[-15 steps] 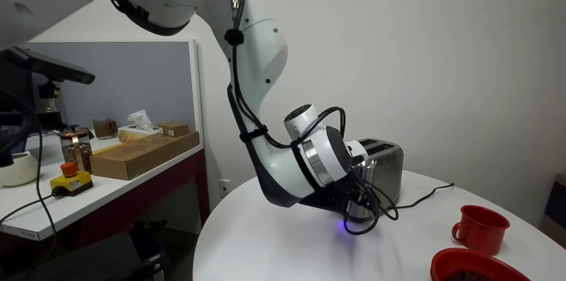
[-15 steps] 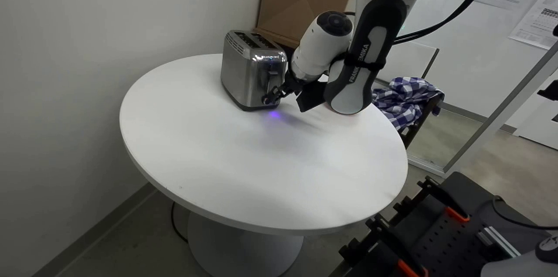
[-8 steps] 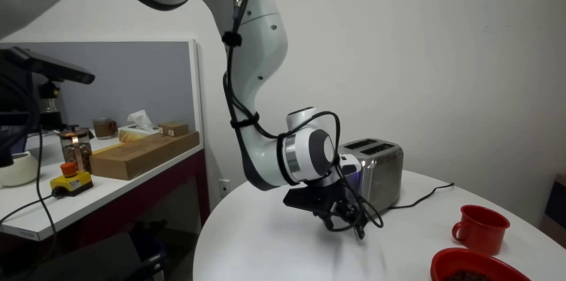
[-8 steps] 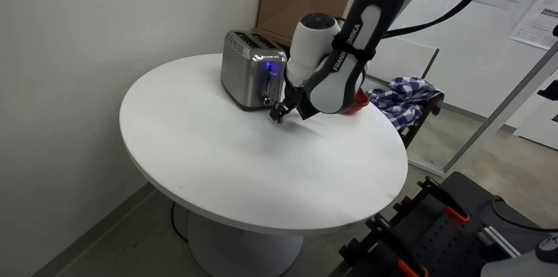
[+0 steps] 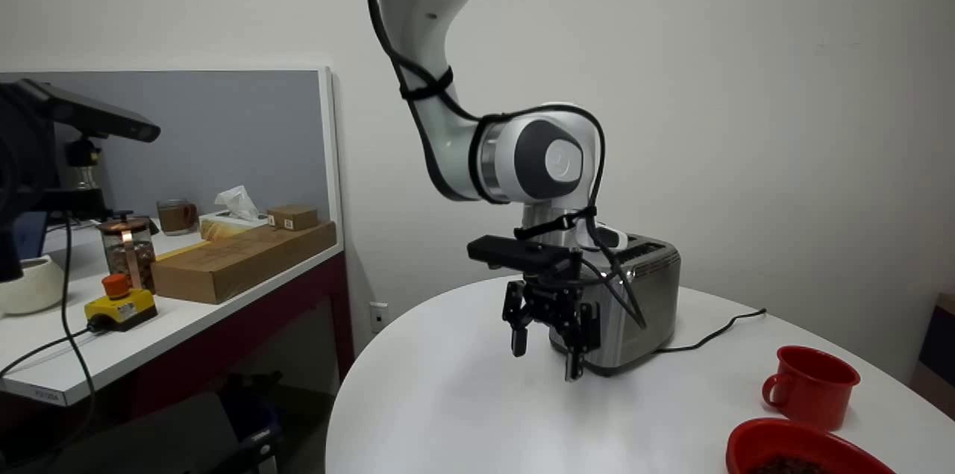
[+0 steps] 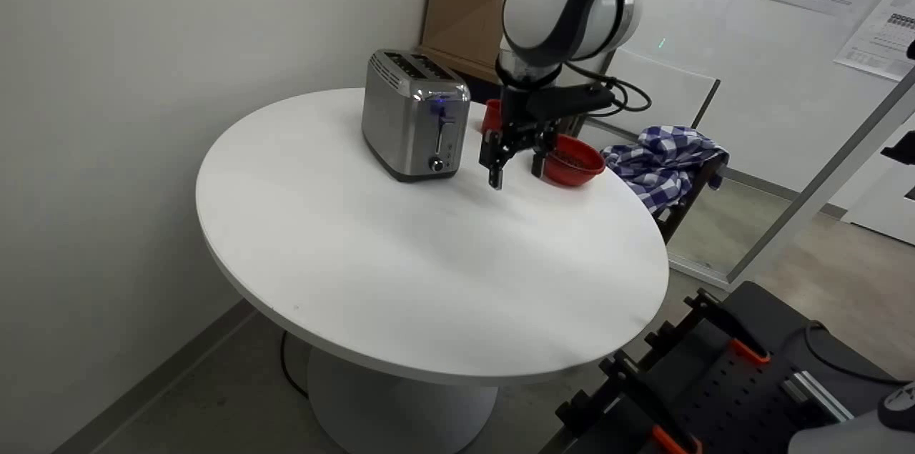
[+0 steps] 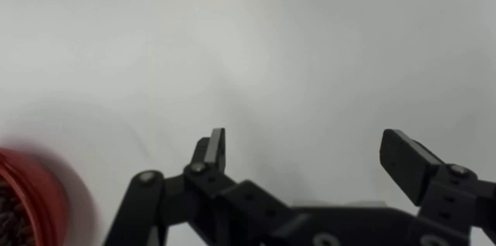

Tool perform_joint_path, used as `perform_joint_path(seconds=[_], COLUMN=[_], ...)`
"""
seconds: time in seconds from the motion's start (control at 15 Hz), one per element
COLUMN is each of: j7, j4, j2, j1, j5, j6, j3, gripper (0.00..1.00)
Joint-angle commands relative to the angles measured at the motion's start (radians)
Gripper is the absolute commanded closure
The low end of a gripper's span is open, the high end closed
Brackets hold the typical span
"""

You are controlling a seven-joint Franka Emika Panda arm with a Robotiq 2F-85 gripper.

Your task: Press the button on the toaster

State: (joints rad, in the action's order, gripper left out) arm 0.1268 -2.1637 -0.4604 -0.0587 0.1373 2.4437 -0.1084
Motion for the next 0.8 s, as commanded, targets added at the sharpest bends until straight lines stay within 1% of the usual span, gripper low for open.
perform_joint_path(seconds=[0.0, 0.07, 0.2, 0.27, 0.33, 0.4, 0.53, 0.73], j7=[-0.19, -0.23, -0.292, -0.322, -0.337, -0.281, -0.284, -0.284], j4=[-0.038, -0.039, -0.053, -0.056, -0.066, -0.016, -0.023, -0.022], j2=[0.164, 0.2, 0.28, 0.313, 0.35, 0.262, 0.293, 0.27], j1=[0.106, 0.12, 0.133, 0.135, 0.131, 0.115, 0.115, 0.115], j5=[-0.165, -0.204, -0.257, -0.276, -0.268, -0.239, -0.24, -0.239], j6=[-0.22, -0.269, -0.333, -0.362, -0.374, -0.344, -0.35, -0.348], j3=[0.096, 0.106, 0.113, 0.113, 0.106, 0.096, 0.094, 0.095], gripper=[0.0, 0.0, 0.0, 0.0, 0.0, 0.0, 0.0, 0.0])
